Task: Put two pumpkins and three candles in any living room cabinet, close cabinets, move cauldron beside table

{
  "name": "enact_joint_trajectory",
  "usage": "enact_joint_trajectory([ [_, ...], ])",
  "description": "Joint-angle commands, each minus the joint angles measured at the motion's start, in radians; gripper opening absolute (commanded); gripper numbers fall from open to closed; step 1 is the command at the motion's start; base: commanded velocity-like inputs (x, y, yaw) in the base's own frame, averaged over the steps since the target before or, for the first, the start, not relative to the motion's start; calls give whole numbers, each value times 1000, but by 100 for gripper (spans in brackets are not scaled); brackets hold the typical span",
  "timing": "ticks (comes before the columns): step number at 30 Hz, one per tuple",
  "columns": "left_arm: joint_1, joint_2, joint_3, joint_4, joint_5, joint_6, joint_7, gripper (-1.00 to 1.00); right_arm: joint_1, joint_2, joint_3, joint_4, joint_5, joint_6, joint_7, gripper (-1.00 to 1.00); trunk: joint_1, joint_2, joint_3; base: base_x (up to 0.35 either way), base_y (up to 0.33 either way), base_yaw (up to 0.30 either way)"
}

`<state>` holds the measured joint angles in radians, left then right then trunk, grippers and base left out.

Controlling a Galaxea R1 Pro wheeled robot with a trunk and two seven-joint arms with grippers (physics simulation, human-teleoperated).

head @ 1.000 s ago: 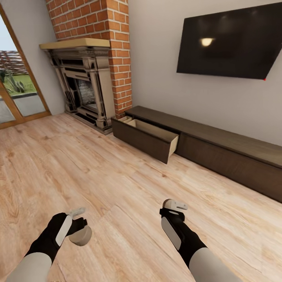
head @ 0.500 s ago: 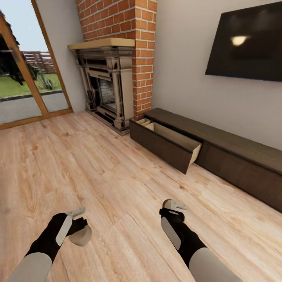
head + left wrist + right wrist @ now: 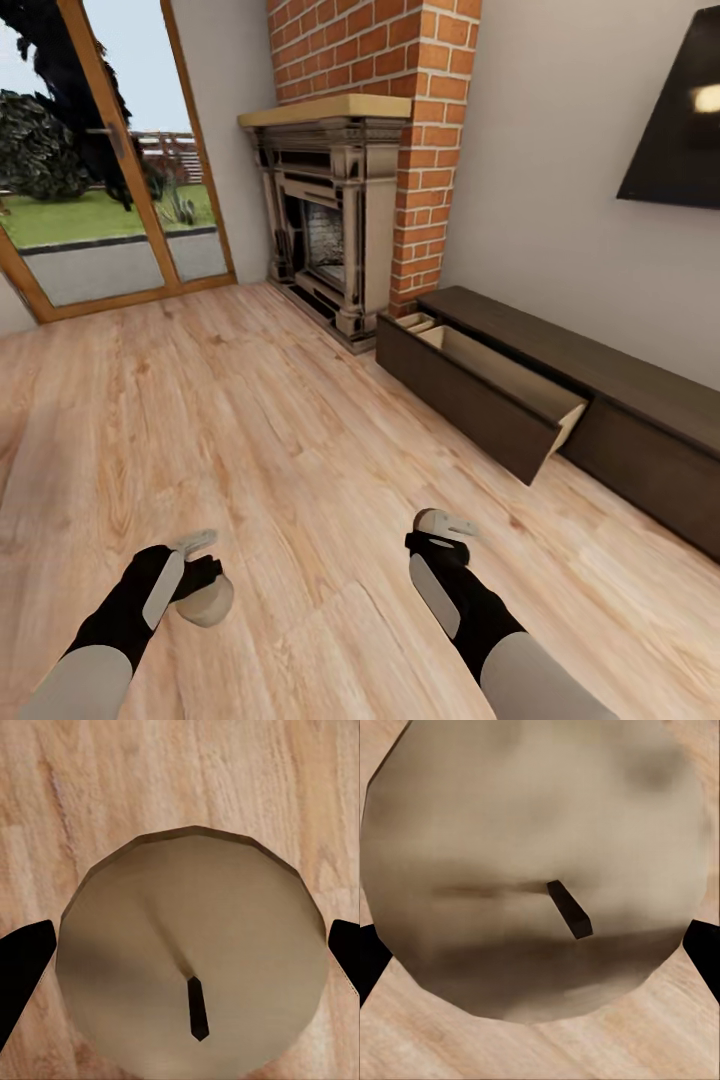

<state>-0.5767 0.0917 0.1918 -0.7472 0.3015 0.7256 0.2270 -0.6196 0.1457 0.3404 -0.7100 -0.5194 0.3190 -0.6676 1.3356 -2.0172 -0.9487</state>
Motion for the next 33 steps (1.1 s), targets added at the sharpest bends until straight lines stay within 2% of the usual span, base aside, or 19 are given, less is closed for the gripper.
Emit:
enact_joint_trajectory([
  [1,0,0,0,0,-1,0,0,-100,0,0,0,0,3,0,-1,-100,0,0,0,331,0,292],
  [9,0,-1,0,0,-1,0,0,-100,0,0,3,-1,2,0,-1,-100,0,0,0,331,0,292],
  [15,0,-1,0,0,-1,0,0,-100,0,0,46,-1,4,-1,-2,-100,0,0,2,331,0,286],
  [23,0,-1,0,0,-1,0,0,-100,0,1,55,-2,4,-2,-2,-100,0,0,9,331,0,273],
  [33,0,0,-1,15,0,0,0,-100,0,27,56,-3,2,3,-4,-100,0,0,17,331,17,269],
])
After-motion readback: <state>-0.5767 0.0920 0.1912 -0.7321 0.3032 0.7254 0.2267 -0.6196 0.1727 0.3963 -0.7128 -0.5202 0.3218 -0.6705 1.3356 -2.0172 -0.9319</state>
